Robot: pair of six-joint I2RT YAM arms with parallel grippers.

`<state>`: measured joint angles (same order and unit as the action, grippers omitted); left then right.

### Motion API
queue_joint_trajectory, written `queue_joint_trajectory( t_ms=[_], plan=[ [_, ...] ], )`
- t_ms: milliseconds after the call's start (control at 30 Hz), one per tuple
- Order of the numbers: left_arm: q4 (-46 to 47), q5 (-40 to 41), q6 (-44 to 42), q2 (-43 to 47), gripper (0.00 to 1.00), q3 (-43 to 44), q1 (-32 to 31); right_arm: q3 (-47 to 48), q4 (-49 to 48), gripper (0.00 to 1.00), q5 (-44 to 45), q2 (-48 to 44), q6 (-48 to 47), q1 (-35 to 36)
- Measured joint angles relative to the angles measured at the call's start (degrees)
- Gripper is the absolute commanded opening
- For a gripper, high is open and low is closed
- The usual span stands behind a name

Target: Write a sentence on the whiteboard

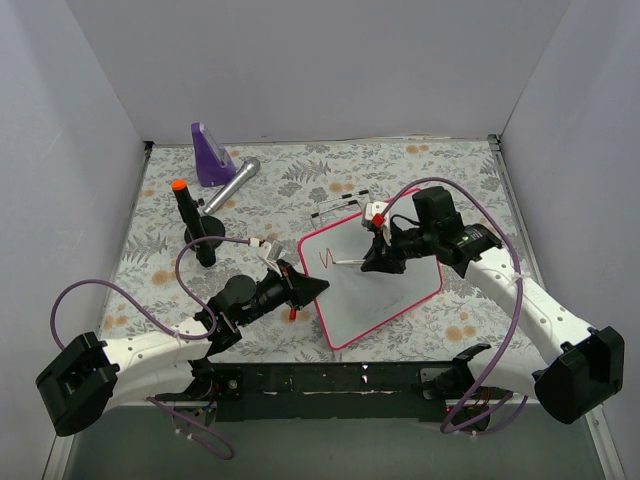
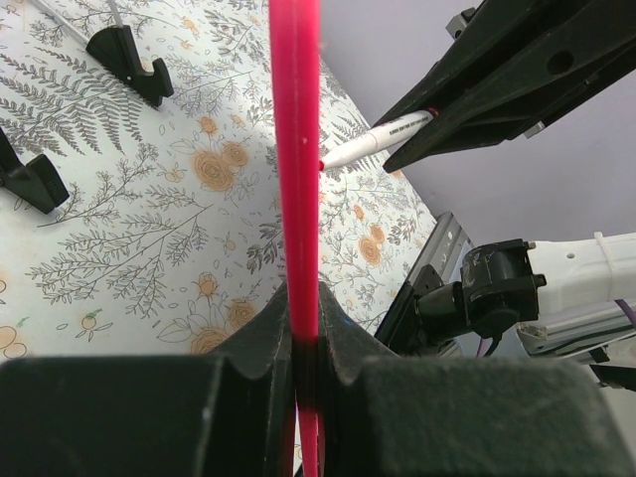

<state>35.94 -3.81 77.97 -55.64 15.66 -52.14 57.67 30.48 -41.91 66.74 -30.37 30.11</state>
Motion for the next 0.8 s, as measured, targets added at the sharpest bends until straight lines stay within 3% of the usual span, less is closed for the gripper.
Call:
queue_joint_trajectory(
  t_ms=[400, 800],
  plan=[
    [0.09, 0.0, -0.04, 0.0, 0.0, -0.09, 0.0, -0.55, 0.92, 0.01, 0.26, -0.22, -0.5, 0.0],
    [0.15, 0.15, 0.33, 0.0, 0.0, -0.22, 0.17, 8.13, 1.51, 0.01, 1.16, 4.26, -0.2, -2.4]
  ],
)
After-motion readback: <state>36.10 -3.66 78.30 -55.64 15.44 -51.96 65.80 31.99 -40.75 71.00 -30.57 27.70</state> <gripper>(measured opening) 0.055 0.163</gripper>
